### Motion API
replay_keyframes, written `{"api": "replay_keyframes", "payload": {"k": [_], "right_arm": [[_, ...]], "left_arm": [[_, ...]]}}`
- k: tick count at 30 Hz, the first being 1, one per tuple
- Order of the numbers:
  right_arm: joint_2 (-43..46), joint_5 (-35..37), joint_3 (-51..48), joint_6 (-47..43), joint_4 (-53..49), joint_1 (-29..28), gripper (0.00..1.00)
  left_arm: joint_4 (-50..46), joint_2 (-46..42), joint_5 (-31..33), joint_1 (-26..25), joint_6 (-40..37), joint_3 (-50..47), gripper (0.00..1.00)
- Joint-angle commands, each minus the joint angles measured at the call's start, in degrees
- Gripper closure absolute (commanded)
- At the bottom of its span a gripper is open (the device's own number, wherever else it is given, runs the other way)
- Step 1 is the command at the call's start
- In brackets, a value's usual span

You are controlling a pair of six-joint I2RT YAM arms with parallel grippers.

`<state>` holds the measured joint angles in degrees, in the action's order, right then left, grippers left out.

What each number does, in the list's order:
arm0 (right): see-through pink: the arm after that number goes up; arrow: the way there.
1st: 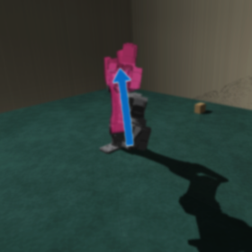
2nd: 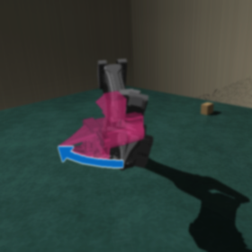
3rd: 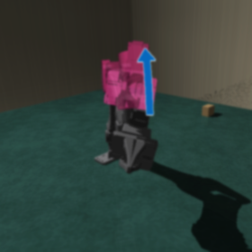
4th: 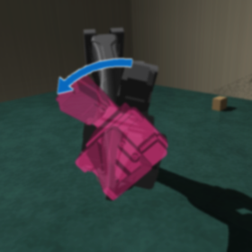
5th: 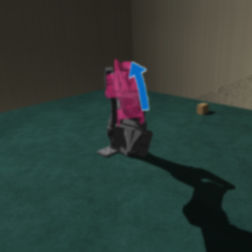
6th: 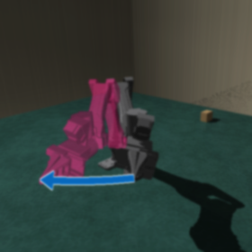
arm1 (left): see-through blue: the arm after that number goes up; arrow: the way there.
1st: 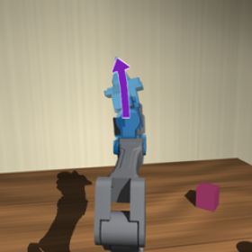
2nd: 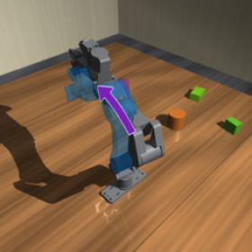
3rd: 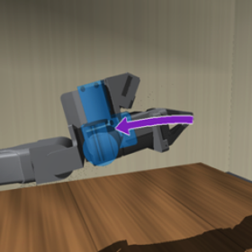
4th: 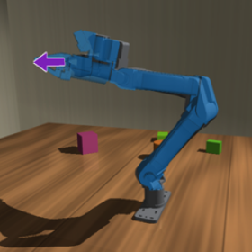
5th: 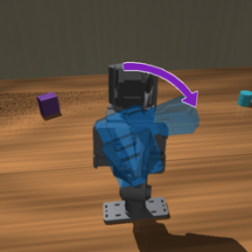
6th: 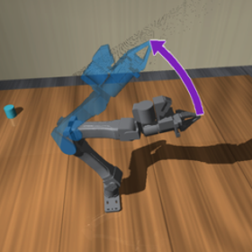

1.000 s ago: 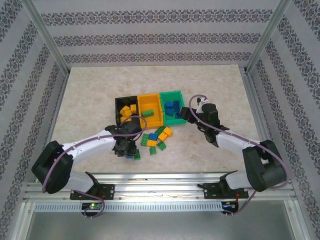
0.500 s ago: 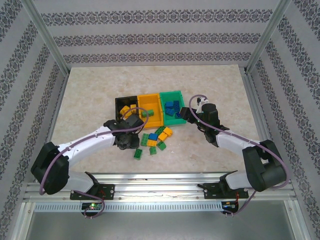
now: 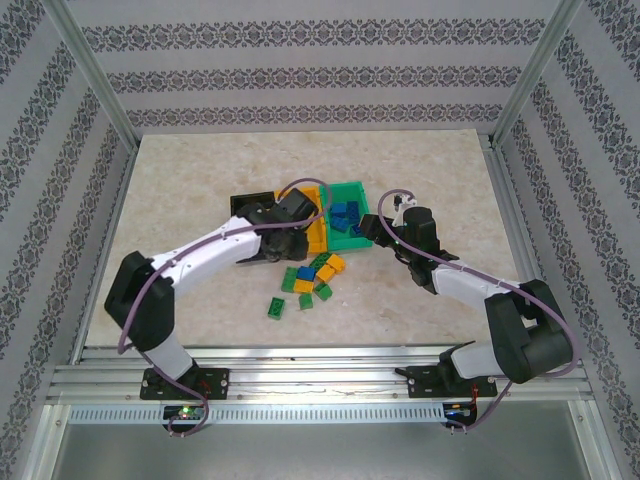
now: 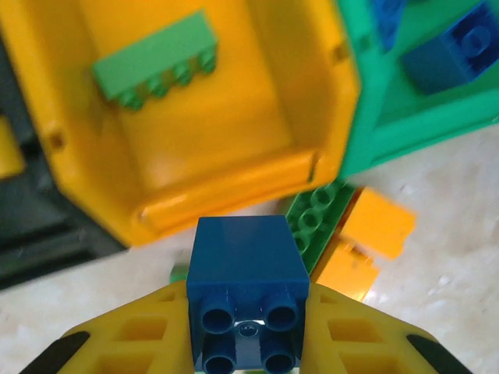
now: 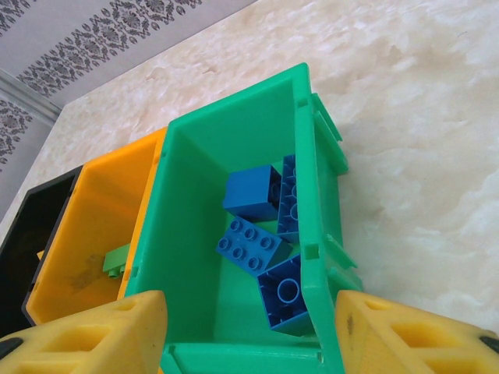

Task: Sort the legos into containers by color
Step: Place the lego in the container, then pick up the lego from the center of the table.

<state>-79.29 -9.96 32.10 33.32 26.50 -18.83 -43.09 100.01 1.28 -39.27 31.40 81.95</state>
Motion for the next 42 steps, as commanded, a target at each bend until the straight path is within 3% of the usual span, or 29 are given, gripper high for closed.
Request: {"api": "replay_keyframes", "payload": {"k": [1,6,13,17,23,28,32,42], "right_arm": [[-0.08,-0.39,-1.06,1.04,1.97,1.15,0.41],[-0.1,-1.08,-1.33,1.8,2.46,2.07,0.41],[0.23,-1.65,-1.67,2.4,3.02,2.65,0.41],[0.7,-2.17,-2.04,2.98,3.48,2.98,0.41],[0.97,-2.34,-2.21,3.22,3.64,3.18,0.41],[1.29,-2.4,-2.28,3.4,3.7,3.27,0.41],[1.31,-2.51,-2.39,3.42,3.74,3.32,0.41],[0.45,-2.7,-2.24,3.68,4.18,3.31,0.41]], "left_arm": [[1.32,4.12,-2.41,0.91,-3.94,5.96,0.77],[0.18,11.52,-6.2,1.91,-5.94,16.62,0.77],[-9.11,23.47,-7.26,2.11,-9.1,35.5,0.77],[-10.53,27.6,-6.79,2.26,-9.87,41.04,0.76],[-12.82,31.53,-7.0,2.43,-10.14,46.28,0.6],[-13.27,30.87,-6.79,2.4,-10.08,45.83,0.5],[-12.19,28.19,-6.66,2.35,-9.87,42.72,0.49],[0.48,12.89,-7.61,2.26,-8.11,18.76,0.49]]}}
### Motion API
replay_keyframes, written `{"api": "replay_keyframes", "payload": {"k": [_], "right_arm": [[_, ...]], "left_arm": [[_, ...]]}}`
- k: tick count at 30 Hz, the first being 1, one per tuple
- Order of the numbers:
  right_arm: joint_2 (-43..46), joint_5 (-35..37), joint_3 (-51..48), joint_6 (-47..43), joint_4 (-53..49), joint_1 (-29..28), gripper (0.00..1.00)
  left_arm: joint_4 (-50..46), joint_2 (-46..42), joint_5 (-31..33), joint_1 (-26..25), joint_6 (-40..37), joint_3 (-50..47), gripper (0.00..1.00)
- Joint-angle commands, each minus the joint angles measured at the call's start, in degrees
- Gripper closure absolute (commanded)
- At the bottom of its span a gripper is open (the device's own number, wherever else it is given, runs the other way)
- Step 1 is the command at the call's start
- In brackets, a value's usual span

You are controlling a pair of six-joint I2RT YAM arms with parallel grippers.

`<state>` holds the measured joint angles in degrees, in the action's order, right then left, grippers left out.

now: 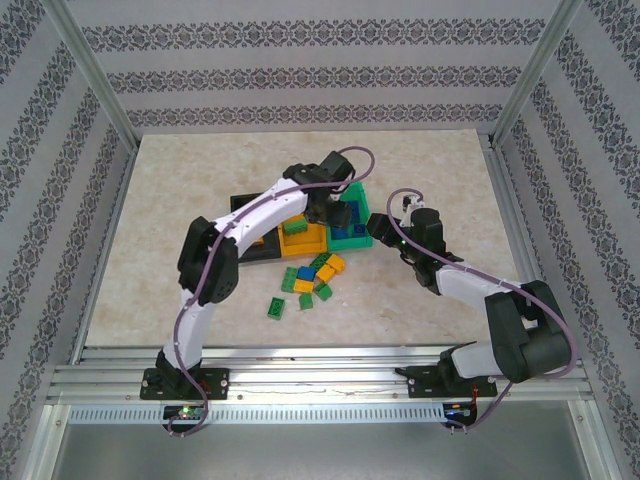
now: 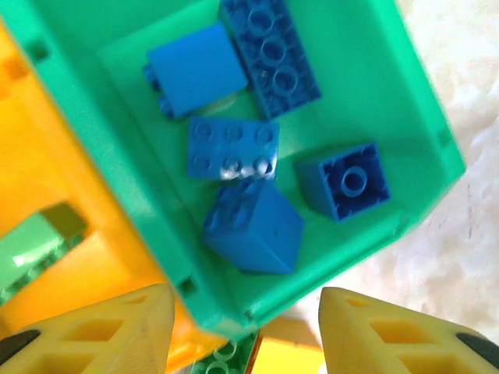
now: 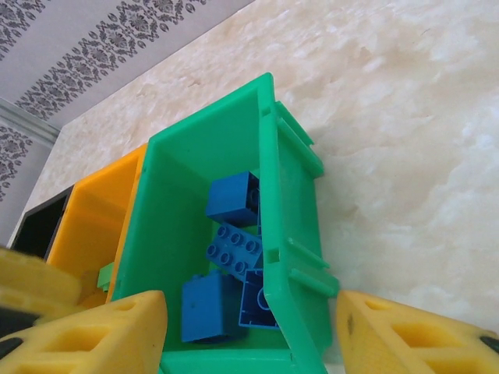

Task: Sort the legos into containers by color
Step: Pick up the lego from the center of the table.

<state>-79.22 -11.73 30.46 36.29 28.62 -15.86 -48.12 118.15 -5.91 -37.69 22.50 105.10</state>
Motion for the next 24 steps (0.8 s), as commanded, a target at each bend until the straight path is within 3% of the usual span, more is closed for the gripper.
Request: {"api": "replay_keyframes", "payload": {"k": [1,9,12,24], "right_arm": [[0.31,-0.98,-0.66,0.77,2.21,0.33,0.41],[-0.48,-1.28,-0.58,0.95,2.66,0.27,0.41],[-0.92,-1.51,-0.51,1.05,2.78,0.29,0.41],[-1.55,-1.39,-0.4,0.97,3.1,0.09,0.41]], "left_arm": [[7.03,-7.06,-0.42,0.65,1.16,-7.45,0.48],[15.68,-18.51,-1.86,0.69,2.55,-26.64,0.49],[17.14,-19.81,-6.24,0.54,1.86,-30.92,0.48],[9.28,-14.47,-0.24,-2.56,-0.69,-30.53,0.45]]}}
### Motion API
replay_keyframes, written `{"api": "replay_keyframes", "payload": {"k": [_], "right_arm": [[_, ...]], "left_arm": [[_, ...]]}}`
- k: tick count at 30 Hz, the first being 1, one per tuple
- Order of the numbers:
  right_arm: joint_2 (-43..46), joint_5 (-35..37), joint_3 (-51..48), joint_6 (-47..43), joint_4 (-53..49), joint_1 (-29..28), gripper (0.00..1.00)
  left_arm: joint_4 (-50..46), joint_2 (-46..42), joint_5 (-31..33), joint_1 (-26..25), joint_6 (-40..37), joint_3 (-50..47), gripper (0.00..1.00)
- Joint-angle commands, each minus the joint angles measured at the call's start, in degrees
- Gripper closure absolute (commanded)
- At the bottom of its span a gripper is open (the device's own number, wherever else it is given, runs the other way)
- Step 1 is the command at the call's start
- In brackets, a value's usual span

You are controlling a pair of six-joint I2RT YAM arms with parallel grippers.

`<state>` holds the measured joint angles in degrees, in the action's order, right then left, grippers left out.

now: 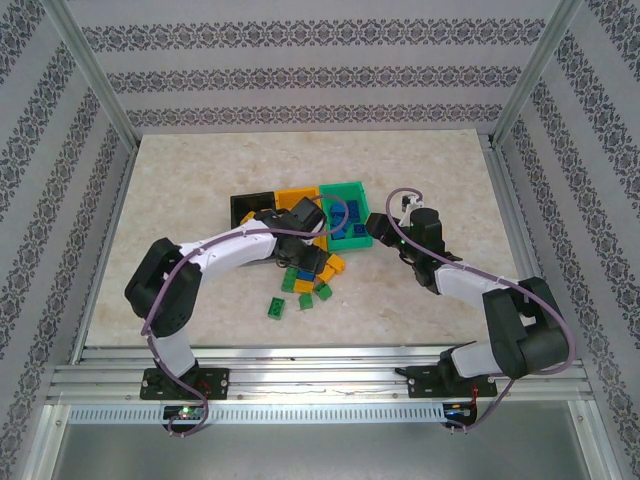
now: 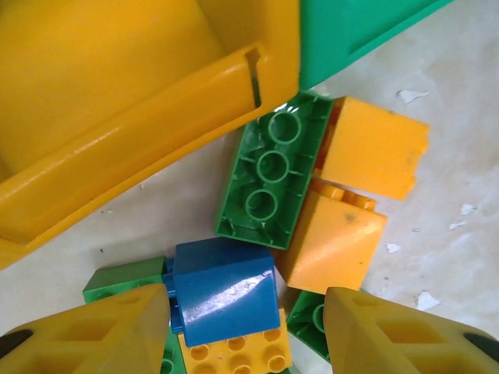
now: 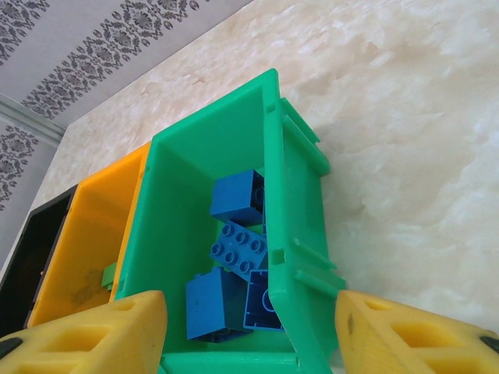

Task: Sort the legos into containers by color
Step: Pick up the lego from the center of the table.

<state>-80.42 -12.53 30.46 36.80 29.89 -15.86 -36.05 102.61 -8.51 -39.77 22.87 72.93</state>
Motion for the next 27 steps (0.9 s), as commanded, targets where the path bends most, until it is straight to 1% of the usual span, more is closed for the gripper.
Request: {"api": "replay_keyframes", "payload": {"k": [1,12,20,27], "right_arm": [[-0.35,-0.67,-0.4,0.47,1.77,0.09,0.41],[-0.07,-0.47,-0.48,0.29,1.64,0.09,0.41],[-0.09,-0.42,-0.49,0.3,1.75,0.12,0.41],[0.12,-0.37,-0.49,0.33,1.62,0.11,0.41]], "left_arm": [[-2.88,1.26,2.53,-0.49,-0.92,1.69,0.46],[-4.69,4.16,2.18,-1.09,0.02,1.77,0.44],[-8.97,7.66,6.96,-3.42,-0.32,5.35,0.44],[-11.49,9.32,10.46,-4.44,-0.21,6.79,0.45]]}}
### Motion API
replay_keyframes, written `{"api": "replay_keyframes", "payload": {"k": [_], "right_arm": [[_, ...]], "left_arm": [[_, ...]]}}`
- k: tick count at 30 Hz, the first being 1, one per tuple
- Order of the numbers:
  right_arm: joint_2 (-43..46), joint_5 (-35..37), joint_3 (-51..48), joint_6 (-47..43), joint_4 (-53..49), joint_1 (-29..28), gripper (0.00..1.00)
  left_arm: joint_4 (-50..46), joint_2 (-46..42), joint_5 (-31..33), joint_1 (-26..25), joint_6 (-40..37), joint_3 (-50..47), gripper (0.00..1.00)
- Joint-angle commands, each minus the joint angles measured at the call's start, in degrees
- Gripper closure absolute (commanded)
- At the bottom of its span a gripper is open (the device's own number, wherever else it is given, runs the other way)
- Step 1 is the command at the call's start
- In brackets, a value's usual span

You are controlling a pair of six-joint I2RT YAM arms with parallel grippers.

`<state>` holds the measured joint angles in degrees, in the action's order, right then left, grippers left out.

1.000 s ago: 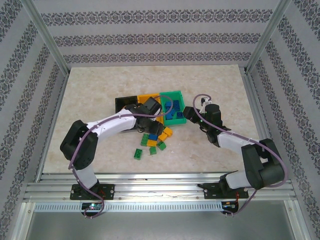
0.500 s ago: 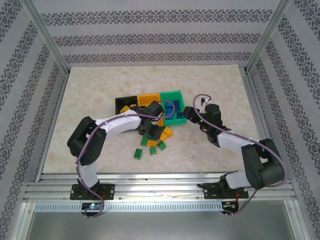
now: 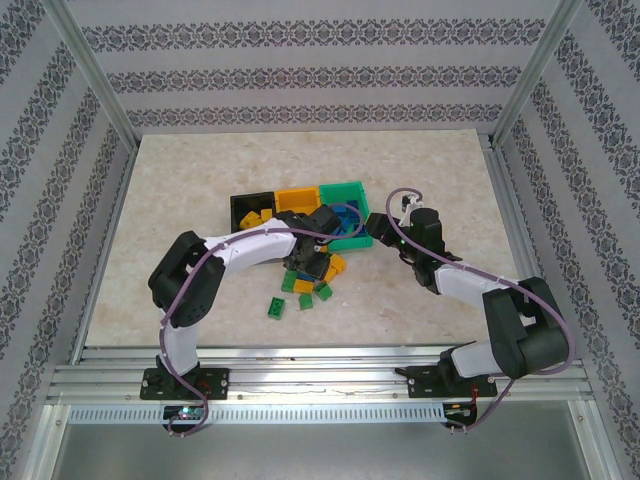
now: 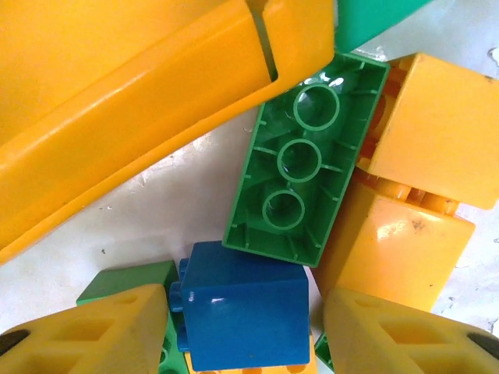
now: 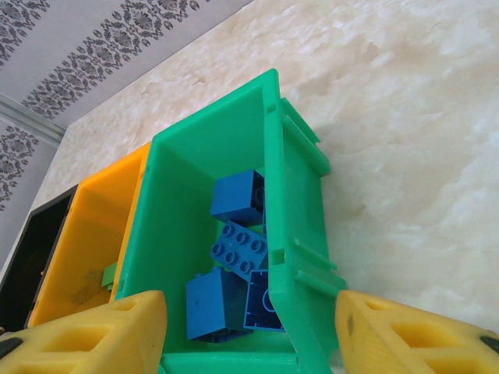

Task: Sort the legos into containers by color
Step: Pick up the lego from the center of the table, then place the lego in the container.

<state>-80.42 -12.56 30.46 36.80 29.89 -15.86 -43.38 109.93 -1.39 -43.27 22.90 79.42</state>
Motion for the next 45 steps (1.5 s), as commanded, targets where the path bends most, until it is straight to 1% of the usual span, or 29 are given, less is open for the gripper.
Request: {"api": "replay_keyframes", "payload": {"k": [1,7,12,15,17,20,31,37,45], "right_arm": [[0.09,-0.33,-0.49,0.3,1.64,0.09,0.41],[0.05,-0.45,-0.49,0.38,1.7,0.06,0.41],[0.01,-0.71,-0.49,0.52,1.81,0.0,0.41],[0.01,-0.46,-0.49,0.47,1.83,0.02,0.41],[0.02,-0.55,-0.49,0.54,1.75,-0.05,0.41],[0.05,-0.69,-0.49,0.56,1.82,0.02,0.41],[-0.43,-0.68,-0.4,0.63,1.88,0.01,0.41],[-0.44,-0.68,-0.4,0.65,1.99,0.03,0.41],[0.14,-0.32,-0.57,0.39,1.71,0.09,0.41]], "left_arm": [[-4.34,1.93,3.77,-0.94,-0.07,0.15,0.45],[-5.38,2.66,4.99,-0.94,1.18,-0.41,0.45],[-4.62,3.38,3.2,-0.94,1.56,0.03,0.45],[-3.93,2.73,3.1,-0.94,1.72,0.02,0.5],[-3.58,2.25,3.23,-0.94,1.54,0.08,0.58],[-3.34,1.68,2.72,-0.94,1.67,0.45,0.63],[-0.91,-3.18,2.0,-0.94,1.79,2.6,0.64],[-0.26,-3.15,2.21,-0.69,0.61,6.81,0.64],[-3.74,2.09,5.43,-0.04,-2.42,19.58,0.64]]}}
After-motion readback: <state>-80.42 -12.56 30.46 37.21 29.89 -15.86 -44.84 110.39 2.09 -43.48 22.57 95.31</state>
